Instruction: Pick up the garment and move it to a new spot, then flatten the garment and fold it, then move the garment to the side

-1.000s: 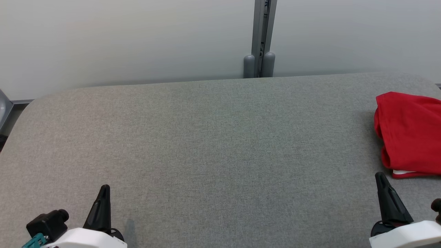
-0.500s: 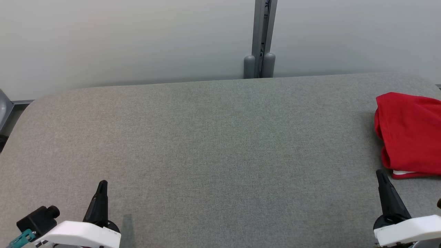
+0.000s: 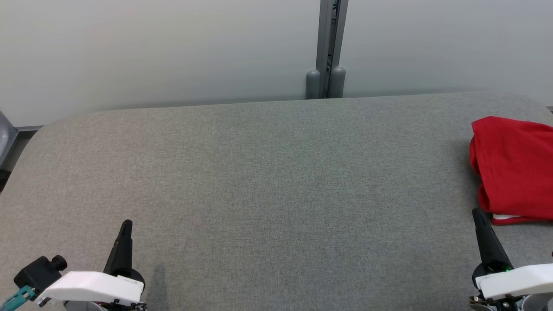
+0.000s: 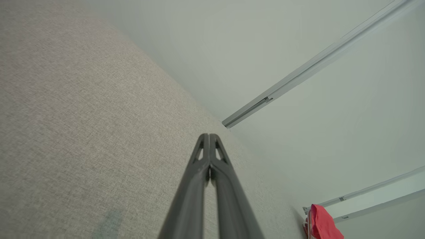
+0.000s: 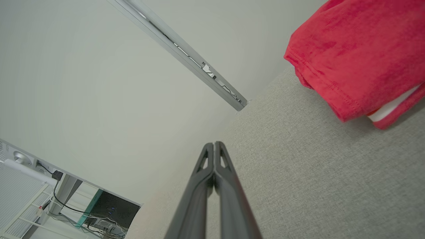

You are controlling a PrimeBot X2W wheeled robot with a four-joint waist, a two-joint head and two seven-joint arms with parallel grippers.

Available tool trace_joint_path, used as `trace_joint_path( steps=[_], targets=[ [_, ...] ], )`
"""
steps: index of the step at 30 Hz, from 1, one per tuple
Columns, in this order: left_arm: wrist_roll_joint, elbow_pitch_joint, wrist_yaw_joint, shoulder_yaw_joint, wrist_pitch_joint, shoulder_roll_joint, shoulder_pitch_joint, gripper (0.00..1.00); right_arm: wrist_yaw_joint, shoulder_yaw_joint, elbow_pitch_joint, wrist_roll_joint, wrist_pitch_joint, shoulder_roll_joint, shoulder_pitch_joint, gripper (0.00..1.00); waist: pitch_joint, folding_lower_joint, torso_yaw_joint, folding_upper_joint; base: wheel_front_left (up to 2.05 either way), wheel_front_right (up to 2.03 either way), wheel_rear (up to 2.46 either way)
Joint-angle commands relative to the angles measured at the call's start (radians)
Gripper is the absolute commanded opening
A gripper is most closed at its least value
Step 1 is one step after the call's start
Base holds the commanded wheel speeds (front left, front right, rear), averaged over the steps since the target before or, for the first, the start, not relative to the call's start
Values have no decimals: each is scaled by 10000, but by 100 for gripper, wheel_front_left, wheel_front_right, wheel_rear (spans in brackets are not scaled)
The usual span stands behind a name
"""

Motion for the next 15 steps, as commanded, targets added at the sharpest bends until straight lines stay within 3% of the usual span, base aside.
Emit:
trace_joint_path(
  steps=[1, 15],
  targets=[
    [-215, -48, -101, 132, 25, 62, -293, 0, 3, -64, -60, 248, 46, -66, -204, 0, -1, 0, 1, -1, 0, 0, 0],
    [-1457, 222, -482, 537, 348, -220, -531, 0, 3, -124, 276, 1811, 262, -34, -467, 0, -21, 0, 11, -1, 0, 0, 0]
  ],
)
